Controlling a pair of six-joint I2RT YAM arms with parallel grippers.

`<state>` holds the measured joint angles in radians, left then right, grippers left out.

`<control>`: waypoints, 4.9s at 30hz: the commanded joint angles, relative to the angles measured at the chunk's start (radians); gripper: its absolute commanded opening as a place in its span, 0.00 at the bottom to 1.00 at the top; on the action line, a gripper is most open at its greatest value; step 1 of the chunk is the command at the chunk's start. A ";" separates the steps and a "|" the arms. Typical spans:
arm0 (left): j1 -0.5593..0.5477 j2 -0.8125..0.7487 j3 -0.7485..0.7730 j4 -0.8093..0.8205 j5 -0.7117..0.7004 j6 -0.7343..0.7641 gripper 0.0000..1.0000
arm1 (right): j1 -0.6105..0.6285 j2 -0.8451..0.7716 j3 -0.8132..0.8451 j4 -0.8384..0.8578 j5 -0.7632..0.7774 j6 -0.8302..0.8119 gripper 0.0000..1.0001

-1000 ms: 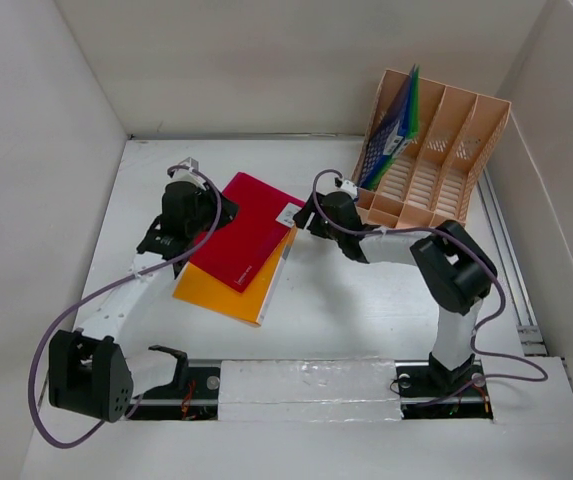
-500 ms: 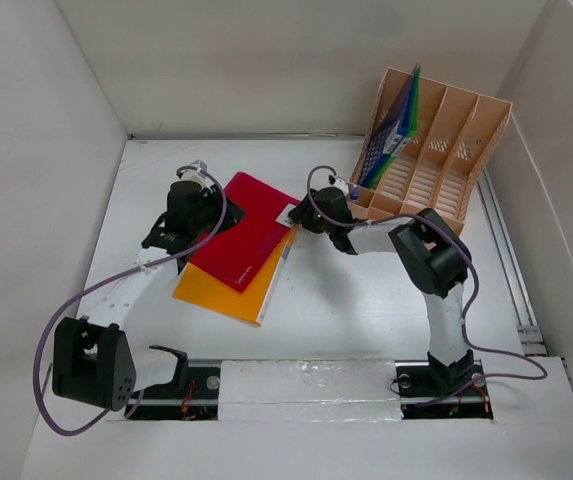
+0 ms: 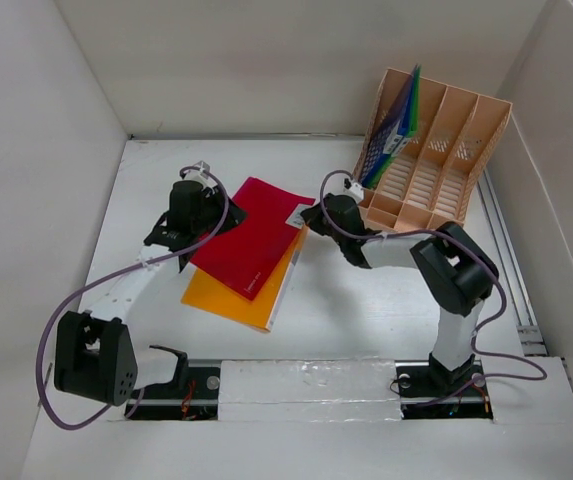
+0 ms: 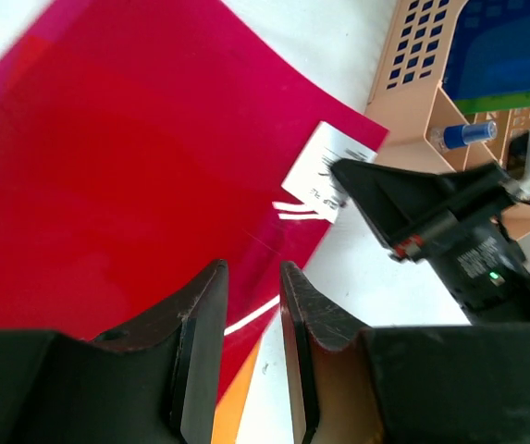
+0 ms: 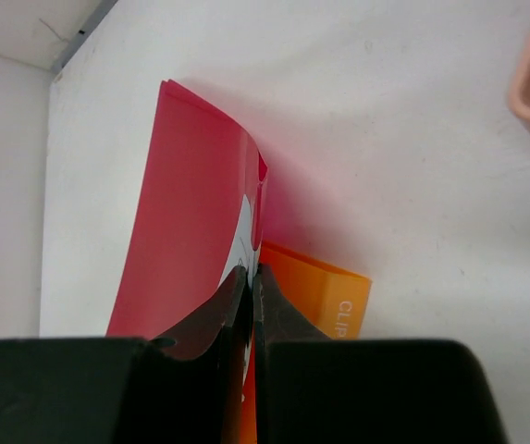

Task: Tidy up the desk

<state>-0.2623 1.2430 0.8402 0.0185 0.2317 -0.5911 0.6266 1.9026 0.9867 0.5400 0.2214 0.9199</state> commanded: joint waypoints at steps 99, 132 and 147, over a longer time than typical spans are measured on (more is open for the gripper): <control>-0.069 -0.316 0.030 0.106 0.176 0.020 0.22 | -0.136 -0.636 0.236 -0.276 0.091 -0.438 0.00; -0.069 -0.226 0.033 0.124 0.222 -0.012 0.35 | -0.249 -0.329 0.506 -0.043 0.545 -0.909 0.00; -0.069 -0.201 0.027 0.135 0.230 -0.019 0.35 | -0.240 -0.080 0.489 0.297 0.647 -1.032 0.00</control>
<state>-0.3321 1.0340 0.8593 0.1036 0.4423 -0.6075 0.3939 1.8046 1.4578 0.6781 0.8295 -0.0757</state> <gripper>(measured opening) 0.356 0.173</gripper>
